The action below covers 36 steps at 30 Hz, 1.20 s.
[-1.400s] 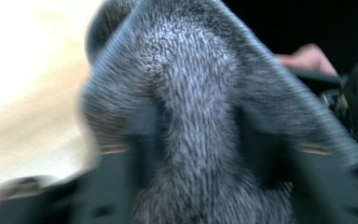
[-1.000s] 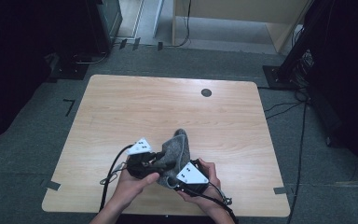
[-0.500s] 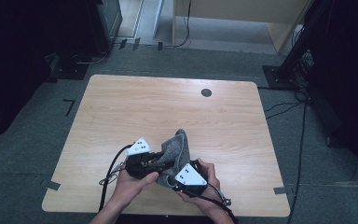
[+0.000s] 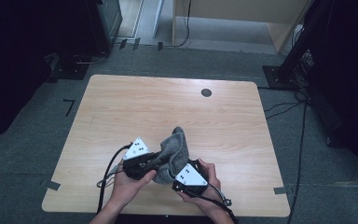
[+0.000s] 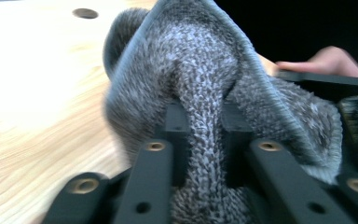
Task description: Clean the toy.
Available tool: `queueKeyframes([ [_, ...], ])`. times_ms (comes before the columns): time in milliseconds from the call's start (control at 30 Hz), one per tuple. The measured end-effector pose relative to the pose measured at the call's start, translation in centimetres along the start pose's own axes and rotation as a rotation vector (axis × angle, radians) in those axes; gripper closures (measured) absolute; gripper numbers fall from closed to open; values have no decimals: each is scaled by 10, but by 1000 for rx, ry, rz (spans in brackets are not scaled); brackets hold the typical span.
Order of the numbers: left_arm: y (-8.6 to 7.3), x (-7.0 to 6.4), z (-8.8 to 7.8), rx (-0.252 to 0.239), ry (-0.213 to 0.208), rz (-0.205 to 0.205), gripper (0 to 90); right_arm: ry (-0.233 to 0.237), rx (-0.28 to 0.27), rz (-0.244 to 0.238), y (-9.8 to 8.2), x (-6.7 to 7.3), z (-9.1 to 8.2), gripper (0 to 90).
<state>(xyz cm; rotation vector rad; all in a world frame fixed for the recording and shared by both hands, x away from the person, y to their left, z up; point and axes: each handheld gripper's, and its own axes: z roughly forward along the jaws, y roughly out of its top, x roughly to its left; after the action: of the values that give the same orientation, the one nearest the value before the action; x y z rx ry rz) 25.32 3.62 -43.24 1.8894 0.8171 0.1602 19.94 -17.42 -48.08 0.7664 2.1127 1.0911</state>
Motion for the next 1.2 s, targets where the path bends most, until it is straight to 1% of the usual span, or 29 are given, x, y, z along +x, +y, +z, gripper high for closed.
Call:
queueKeyframes([
  [100,0,2,-2,-9,1,-12,783,2,-13,24,1,-2,-1,347],
  [133,1,-8,-1,-22,-50,26,761,6,-15,24,2,-1,0,348],
  [200,1,-20,2,-14,16,97,700,13,-21,18,3,3,1,347],
  [233,2,-19,3,-7,19,91,731,6,-16,12,3,3,2,348],
  [300,2,-6,2,3,11,32,780,3,-4,5,2,2,1,348],
  [333,2,-1,0,3,39,19,787,0,1,4,1,2,1,348],
  [367,1,2,-2,-3,44,5,787,0,-1,5,1,2,1,348],
  [400,1,2,-3,-14,21,-6,782,8,-6,14,1,2,0,348],
  [433,1,-3,-2,-17,7,8,760,7,-14,13,2,3,1,348],
  [467,2,-10,0,4,-21,34,713,-3,-10,-2,3,5,1,348],
  [500,2,-18,5,33,-13,77,638,-7,-4,-21,4,7,2,348],
  [533,2,-23,6,38,22,112,569,-4,0,-28,5,9,3,348],
  [567,2,-22,7,44,27,104,577,-9,8,-29,4,9,3,348],
  [600,2,-17,6,45,26,77,602,-6,9,-29,3,8,3,348],
  [667,1,-8,2,38,114,69,731,-13,28,-33,2,8,3,348],
  [700,0,-5,0,34,136,61,775,-19,30,-36,1,7,3,348],
  [733,0,-3,-2,11,115,55,789,-12,20,-25,1,6,2,348],
  [767,0,-7,-5,-23,80,80,796,-3,13,-11,2,6,2,348],
  [800,0,-14,-7,-45,48,130,795,-9,8,-11,3,6,2,348],
  [833,2,-22,-6,-43,37,189,791,-11,9,-14,4,6,3,348],
  [900,3,-31,-2,-6,66,276,781,-13,19,-11,5,5,4,348],
  [933,2,-30,1,15,100,284,785,-13,20,-9,5,5,3,348],
  [1000,-1,-19,3,35,125,238,803,-13,28,-4,4,4,2,348],
  [1033,-1,-15,3,45,157,219,810,-19,40,-13,3,4,3,348],
  [1067,-2,-13,2,41,151,212,813,-19,46,-10,2,4,4,348],
  [1100,-2,-16,0,19,105,212,815,-8,45,1,1,4,4,348],
  [1133,-1,-21,-3,-10,38,244,813,0,40,11,2,4,5,348],
  [1167,0,-30,-3,-19,6,300,806,5,38,8,3,4,5,348],
  [1200,1,-36,-2,-10,26,351,799,5,35,4,5,4,4,348],
])
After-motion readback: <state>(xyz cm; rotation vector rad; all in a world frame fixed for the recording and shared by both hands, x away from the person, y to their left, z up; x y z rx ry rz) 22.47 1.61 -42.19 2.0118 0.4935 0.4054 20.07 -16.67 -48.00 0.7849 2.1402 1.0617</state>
